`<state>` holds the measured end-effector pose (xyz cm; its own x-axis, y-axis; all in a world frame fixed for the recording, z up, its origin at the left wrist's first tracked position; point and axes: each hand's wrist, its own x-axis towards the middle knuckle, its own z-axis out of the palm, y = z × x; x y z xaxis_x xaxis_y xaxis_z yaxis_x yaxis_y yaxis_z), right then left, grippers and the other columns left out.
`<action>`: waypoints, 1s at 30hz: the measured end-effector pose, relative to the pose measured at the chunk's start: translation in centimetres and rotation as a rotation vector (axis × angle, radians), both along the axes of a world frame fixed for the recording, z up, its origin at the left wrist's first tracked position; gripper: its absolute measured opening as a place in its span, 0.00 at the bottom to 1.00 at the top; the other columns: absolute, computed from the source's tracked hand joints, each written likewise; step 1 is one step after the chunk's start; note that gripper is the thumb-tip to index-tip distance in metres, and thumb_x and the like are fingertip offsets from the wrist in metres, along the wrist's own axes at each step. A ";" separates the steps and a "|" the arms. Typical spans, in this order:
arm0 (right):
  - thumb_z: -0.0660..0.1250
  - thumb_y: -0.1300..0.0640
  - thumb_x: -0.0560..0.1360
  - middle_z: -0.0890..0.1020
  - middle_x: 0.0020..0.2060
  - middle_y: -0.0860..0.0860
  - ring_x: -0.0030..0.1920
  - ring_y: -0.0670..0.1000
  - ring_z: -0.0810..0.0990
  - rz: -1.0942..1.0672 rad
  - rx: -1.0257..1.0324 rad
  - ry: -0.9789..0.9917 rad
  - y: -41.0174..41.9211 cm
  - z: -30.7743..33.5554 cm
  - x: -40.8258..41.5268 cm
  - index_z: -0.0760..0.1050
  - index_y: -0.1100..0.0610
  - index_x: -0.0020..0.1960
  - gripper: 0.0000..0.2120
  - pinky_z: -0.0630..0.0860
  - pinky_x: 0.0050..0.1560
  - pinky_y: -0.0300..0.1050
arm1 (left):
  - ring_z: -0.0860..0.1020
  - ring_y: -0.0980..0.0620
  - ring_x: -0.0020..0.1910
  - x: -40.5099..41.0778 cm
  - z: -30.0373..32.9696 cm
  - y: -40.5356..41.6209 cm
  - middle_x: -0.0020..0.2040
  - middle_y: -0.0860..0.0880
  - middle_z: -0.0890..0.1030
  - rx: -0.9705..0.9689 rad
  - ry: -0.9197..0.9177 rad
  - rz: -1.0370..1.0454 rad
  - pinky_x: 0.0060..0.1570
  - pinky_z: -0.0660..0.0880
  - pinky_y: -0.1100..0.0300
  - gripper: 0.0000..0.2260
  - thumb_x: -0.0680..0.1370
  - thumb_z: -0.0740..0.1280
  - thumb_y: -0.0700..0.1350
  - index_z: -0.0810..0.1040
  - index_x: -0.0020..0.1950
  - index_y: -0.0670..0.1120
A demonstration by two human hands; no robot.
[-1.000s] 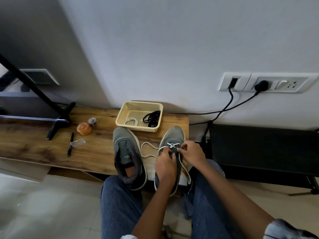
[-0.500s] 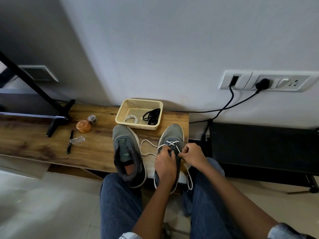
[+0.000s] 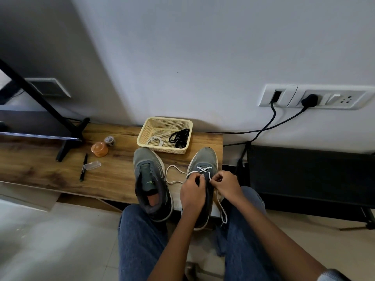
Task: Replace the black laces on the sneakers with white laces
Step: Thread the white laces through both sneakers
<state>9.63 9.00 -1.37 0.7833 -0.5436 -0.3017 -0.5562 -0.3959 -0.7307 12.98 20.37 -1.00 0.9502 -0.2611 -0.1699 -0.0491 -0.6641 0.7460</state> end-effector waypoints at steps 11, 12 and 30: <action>0.69 0.63 0.72 0.81 0.36 0.53 0.38 0.48 0.78 0.007 -0.035 0.012 0.8 -0.1 0.0 0.78 0.63 0.39 0.04 0.72 0.37 0.39 | 0.76 0.46 0.59 -0.5 -1.1 2.5 0.62 0.45 0.79 0.024 0.023 -0.069 0.56 0.71 0.55 0.17 0.82 0.58 0.46 0.71 0.71 0.50; 0.69 0.63 0.71 0.81 0.35 0.53 0.37 0.48 0.77 0.023 -0.039 0.028 0.8 0.0 0.1 0.77 0.62 0.37 0.05 0.71 0.35 0.38 | 0.77 0.46 0.58 -0.5 -1.1 2.5 0.61 0.45 0.79 0.022 0.023 -0.053 0.56 0.72 0.55 0.17 0.82 0.58 0.46 0.71 0.71 0.50; 0.67 0.61 0.76 0.83 0.35 0.57 0.32 0.48 0.80 0.023 0.376 -0.072 -0.7 9.9 -1.4 0.79 0.66 0.47 0.07 0.77 0.33 0.33 | 0.77 0.45 0.58 -0.7 -0.9 2.3 0.62 0.45 0.79 0.028 -0.009 -0.016 0.54 0.71 0.56 0.16 0.81 0.59 0.44 0.72 0.70 0.50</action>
